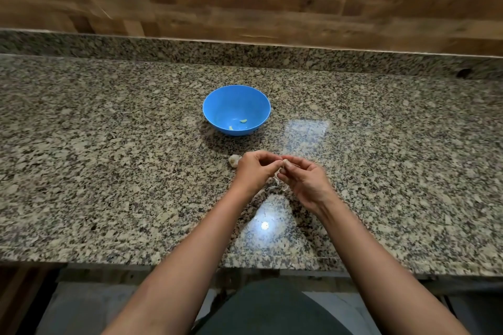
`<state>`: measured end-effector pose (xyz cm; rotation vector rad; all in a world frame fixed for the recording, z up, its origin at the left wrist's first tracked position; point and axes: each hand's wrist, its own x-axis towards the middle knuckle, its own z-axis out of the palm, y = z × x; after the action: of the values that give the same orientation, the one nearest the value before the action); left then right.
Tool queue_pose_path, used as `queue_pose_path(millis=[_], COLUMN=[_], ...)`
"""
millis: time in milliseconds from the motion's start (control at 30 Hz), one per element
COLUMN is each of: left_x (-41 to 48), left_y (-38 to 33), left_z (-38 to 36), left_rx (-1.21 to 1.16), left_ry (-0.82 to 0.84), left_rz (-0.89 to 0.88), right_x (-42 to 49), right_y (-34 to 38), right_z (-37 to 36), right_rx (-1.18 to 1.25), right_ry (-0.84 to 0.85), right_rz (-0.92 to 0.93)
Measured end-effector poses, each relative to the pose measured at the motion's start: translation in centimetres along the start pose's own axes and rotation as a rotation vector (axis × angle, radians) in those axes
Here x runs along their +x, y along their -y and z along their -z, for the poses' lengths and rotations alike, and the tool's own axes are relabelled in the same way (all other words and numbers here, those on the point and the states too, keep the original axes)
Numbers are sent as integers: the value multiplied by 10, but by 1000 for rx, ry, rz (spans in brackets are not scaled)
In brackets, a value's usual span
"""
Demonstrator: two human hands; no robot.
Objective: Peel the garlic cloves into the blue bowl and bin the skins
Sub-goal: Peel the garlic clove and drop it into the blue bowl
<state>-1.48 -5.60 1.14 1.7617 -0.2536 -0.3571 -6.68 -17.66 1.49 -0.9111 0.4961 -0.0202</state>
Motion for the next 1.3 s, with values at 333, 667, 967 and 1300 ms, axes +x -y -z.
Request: queue_pose_path(millis=[333,667,967,1300], left_x=[-1,-2,-3,-3], left_y=[-3,-3,-8,-9], left_z=[0,0,-1,-2], left_rx=[-79,-95,-245,-269], left_ry=[12,11,50,12], left_rz=[41,69,187,189], right_x=[-1,-1,-2,-2], right_y=[-1,3,6,2], right_z=[0,6,6,5], right_rx=[-185,-152,-654,-837], right_ry=[-8,83,32,-18], right_rz=[151,81,295,406])
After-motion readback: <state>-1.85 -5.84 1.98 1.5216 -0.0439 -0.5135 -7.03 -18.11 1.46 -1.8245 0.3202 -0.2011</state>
